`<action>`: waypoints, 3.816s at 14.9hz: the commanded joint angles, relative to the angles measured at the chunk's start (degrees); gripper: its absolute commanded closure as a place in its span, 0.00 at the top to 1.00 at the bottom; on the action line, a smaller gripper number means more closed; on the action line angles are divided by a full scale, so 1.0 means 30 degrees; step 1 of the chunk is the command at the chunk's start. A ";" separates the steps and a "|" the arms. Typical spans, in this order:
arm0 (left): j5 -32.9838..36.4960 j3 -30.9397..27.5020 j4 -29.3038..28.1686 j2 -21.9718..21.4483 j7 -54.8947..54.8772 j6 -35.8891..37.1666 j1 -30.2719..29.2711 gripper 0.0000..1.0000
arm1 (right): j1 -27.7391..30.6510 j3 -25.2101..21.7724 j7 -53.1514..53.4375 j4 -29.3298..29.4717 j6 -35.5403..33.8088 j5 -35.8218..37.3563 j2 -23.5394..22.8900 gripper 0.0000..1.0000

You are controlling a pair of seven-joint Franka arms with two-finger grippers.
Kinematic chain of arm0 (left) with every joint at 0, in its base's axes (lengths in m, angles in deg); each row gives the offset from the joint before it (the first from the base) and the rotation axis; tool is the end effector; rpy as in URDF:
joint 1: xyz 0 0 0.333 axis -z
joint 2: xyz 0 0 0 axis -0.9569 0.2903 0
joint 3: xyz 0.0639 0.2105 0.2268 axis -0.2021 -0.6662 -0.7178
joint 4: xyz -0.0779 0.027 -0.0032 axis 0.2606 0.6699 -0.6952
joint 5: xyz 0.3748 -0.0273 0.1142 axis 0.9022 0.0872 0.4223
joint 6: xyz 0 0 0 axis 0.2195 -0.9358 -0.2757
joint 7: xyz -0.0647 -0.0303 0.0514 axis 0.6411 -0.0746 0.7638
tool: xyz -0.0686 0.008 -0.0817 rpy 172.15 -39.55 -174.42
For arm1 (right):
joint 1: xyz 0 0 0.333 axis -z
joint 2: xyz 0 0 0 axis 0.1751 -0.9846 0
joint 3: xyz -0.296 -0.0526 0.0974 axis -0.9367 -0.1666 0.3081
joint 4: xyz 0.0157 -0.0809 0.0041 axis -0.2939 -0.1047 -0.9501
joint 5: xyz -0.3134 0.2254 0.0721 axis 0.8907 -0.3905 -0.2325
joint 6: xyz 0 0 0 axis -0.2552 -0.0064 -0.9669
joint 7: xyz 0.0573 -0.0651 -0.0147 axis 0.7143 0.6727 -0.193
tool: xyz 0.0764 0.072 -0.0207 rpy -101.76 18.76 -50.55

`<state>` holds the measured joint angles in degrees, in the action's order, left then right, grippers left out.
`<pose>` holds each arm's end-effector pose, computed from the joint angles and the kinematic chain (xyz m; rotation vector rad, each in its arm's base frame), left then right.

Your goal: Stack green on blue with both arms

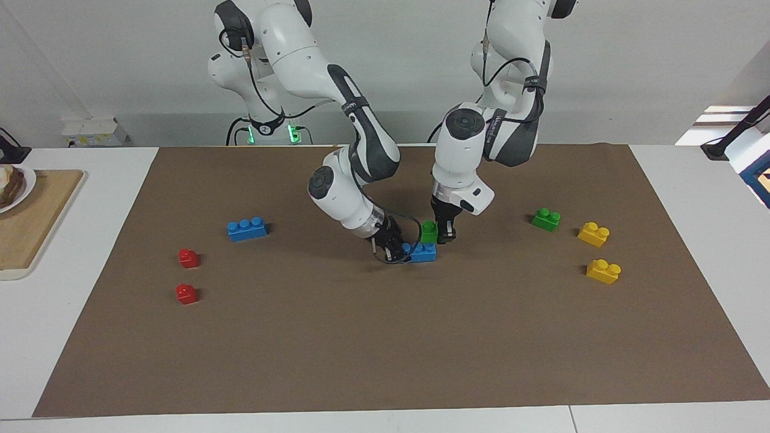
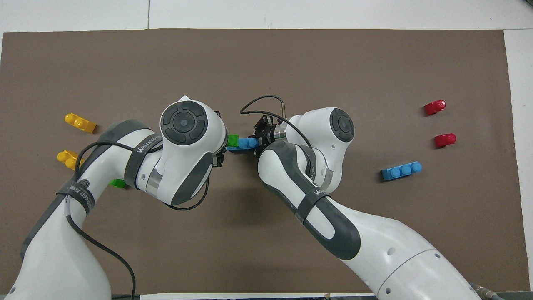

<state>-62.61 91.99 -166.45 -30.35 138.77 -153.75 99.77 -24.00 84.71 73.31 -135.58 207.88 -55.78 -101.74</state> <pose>0.5276 -0.3205 0.3793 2.2108 2.1463 0.1037 0.5714 0.3522 0.2773 -1.9046 1.8459 0.5148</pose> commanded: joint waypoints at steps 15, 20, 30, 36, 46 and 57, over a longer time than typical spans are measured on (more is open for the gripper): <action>0.1145 -0.0101 -0.0423 0.1268 0.1815 -0.1606 0.0932 0.00 | -0.0181 -0.0073 -0.0974 -0.0621 0.1063 -0.0707 -0.0358 0.00; 0.2197 -0.0189 -0.0481 0.1970 0.1932 -0.2220 0.0932 0.00 | -0.0181 -0.0073 -0.0945 -0.0651 0.1152 -0.0707 -0.0358 0.00; 0.2317 -0.0218 -0.0510 0.0598 0.0619 -0.1433 0.0464 1.00 | -0.0181 -0.0073 -0.1032 -0.0593 0.1181 -0.0678 -0.0328 1.00; 0.2288 -0.0101 -0.0423 -0.0957 -0.4680 -0.0112 -0.2109 1.00 | 0.1660 -0.0160 -0.0974 0.0343 0.0044 -0.0591 0.0724 1.00; 0.0591 -0.0101 -0.0072 -0.2070 -2.3269 0.2287 -0.6505 1.00 | 0.7722 -0.0307 -0.9516 0.1365 -0.5605 0.4618 0.4505 1.00; -0.0788 -0.0189 0.3820 -0.2772 -3.8201 0.7848 -0.9468 1.00 | 0.9663 -0.0307 -1.8489 0.3421 -1.2614 1.2003 0.7286 1.00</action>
<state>-64.20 91.01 -158.36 -37.74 28.11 -135.53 71.81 4.72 83.44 21.16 -124.77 172.24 -22.51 -82.16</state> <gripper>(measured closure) 0.000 0.000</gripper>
